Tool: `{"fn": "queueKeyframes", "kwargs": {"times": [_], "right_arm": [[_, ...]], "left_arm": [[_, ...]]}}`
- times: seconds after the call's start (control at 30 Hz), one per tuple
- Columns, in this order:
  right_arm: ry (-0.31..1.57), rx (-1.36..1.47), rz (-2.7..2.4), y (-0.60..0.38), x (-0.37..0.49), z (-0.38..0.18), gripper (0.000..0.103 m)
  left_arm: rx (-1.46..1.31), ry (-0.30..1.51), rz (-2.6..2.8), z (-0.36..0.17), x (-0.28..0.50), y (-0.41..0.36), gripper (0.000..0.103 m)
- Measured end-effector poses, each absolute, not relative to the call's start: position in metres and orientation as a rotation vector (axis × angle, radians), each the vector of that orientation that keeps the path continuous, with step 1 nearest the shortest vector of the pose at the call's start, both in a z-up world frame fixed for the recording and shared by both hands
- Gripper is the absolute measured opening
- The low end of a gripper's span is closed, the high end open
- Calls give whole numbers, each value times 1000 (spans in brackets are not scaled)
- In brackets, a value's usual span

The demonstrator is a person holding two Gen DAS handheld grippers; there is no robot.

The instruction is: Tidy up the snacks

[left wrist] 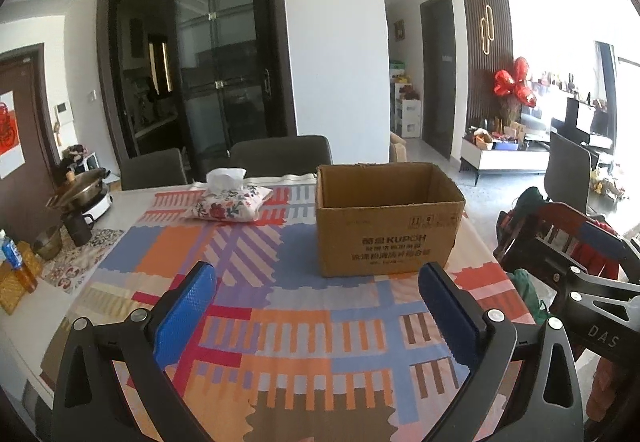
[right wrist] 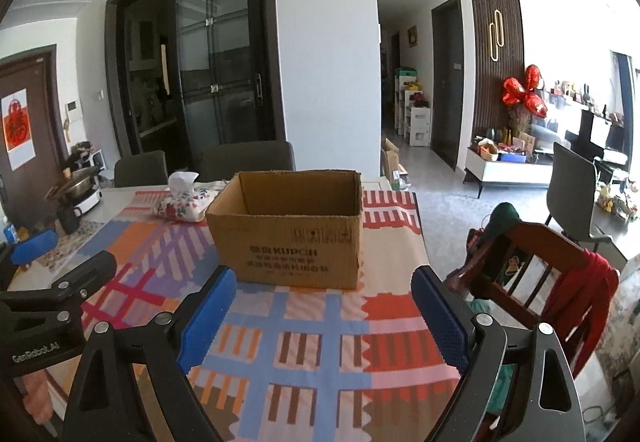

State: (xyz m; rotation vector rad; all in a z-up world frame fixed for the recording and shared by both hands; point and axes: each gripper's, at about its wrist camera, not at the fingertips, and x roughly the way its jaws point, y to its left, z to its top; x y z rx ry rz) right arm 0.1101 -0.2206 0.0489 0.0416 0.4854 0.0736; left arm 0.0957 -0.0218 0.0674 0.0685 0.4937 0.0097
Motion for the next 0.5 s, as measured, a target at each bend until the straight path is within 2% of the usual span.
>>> {"fn": "queueKeyframes", "kwargs": {"times": [0.5], "right_arm": [[471, 58, 89, -220, 91, 48, 90]], "left_arm": [[75, 469, 21, 68, 81, -22, 103]]}}
